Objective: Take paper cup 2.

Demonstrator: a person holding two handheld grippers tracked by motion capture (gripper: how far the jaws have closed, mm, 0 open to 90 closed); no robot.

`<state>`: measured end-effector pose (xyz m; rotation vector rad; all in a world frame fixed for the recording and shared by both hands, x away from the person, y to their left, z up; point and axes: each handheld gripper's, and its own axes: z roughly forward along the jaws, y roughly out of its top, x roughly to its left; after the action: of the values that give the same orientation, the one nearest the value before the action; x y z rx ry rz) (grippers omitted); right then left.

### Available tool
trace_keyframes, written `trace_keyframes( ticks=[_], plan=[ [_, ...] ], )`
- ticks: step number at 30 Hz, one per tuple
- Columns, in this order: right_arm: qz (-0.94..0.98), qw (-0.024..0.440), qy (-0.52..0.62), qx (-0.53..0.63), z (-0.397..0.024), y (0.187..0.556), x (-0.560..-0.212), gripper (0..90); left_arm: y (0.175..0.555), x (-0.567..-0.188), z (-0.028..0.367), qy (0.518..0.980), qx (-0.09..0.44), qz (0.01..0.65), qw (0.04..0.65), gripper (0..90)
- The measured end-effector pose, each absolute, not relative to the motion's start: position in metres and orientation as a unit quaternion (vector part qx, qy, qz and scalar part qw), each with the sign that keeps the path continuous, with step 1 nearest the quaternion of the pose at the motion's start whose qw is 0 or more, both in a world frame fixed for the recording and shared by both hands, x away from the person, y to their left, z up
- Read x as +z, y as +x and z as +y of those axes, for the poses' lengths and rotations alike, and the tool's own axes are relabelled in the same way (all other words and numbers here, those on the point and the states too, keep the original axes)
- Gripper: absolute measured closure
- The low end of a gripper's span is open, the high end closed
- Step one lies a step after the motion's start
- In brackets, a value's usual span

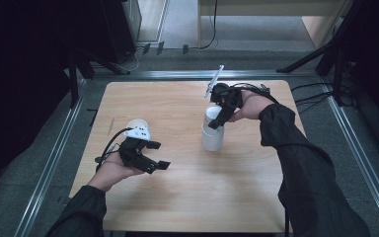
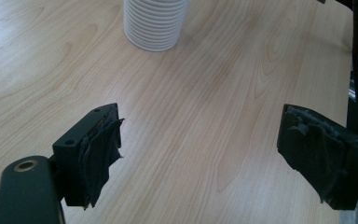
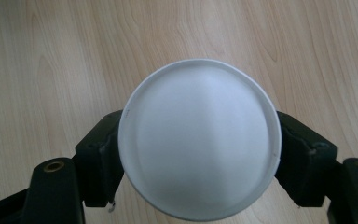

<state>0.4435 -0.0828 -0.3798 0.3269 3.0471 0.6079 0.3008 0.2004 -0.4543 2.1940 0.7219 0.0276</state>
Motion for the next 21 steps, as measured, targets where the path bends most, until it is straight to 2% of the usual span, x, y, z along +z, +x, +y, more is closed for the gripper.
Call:
trace_keyframes(
  ticks=[7,21],
  plan=[
    [0.981,0.008,0.099,0.17,-0.074,0.445,-0.376,30.9,0.3,-0.455,0.199,0.87,0.01,0.283,0.403,13.7],
    [0.984,0.007,0.103,0.143,-0.069,0.445,-0.37,32.1,0.3,-0.455,0.198,0.871,0.008,0.283,0.4,13.8]
  ],
)
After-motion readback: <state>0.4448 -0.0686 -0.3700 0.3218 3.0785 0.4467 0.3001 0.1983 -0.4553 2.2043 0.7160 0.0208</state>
